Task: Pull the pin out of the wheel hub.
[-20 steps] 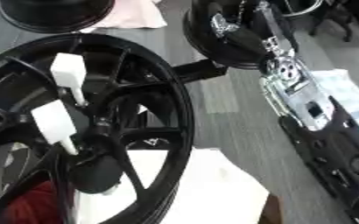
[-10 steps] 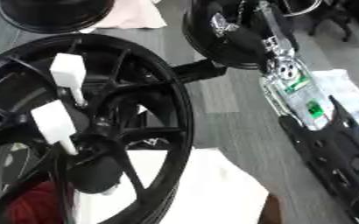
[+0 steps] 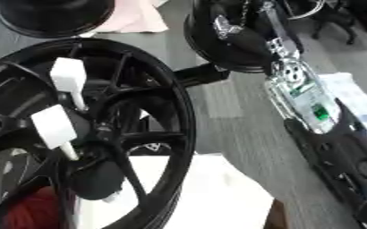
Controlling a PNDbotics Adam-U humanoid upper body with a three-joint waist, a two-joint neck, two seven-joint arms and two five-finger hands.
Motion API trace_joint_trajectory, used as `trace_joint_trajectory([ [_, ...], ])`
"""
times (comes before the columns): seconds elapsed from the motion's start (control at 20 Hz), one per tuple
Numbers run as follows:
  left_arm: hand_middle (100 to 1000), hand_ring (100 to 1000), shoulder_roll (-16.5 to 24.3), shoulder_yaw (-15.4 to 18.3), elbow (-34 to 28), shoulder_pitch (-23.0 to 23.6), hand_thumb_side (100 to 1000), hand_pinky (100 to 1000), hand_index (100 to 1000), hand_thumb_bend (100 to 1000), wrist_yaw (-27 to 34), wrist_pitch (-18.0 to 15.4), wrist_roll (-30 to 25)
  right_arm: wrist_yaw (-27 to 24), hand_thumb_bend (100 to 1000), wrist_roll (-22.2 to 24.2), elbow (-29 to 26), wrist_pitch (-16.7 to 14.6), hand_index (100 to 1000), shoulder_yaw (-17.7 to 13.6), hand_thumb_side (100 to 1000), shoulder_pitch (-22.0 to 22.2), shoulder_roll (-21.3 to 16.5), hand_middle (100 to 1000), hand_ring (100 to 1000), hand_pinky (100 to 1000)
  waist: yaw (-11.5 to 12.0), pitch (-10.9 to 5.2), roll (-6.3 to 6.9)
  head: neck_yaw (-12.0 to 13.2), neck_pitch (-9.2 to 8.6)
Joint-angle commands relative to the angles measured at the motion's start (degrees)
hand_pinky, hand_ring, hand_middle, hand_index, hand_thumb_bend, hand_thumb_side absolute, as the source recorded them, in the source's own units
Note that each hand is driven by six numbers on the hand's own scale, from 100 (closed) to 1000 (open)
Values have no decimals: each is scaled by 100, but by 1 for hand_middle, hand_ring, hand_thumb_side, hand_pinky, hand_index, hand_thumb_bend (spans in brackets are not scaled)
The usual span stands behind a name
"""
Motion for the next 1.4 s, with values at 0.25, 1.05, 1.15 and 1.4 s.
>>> trace_joint_trajectory([
  [0.25,797,809,253,-7,-385,101,822,894,922,287,691,-207,138,62,241,-68,-132,-16,625,-118,200,-49,-96,559,664,717,2,-154,75,-569,-530],
  [1.05,769,794,178,-68,-1330,376,800,879,905,280,1075,-425,-77,115,261,-72,-179,-13,624,-126,187,-127,-79,559,662,716,-3,-213,70,-465,-486],
  [1.15,767,793,173,-75,-1419,402,801,878,904,280,1064,-424,-92,116,261,-73,-180,-12,624,-128,187,-129,-83,559,662,716,6,-203,65,-452,-503],
  [1.4,761,789,152,-87,-1630,465,800,875,900,273,1096,-435,-113,108,260,-80,-182,-12,624,-133,187,-139,-83,558,661,715,30,-176,44,-376,-461],
])
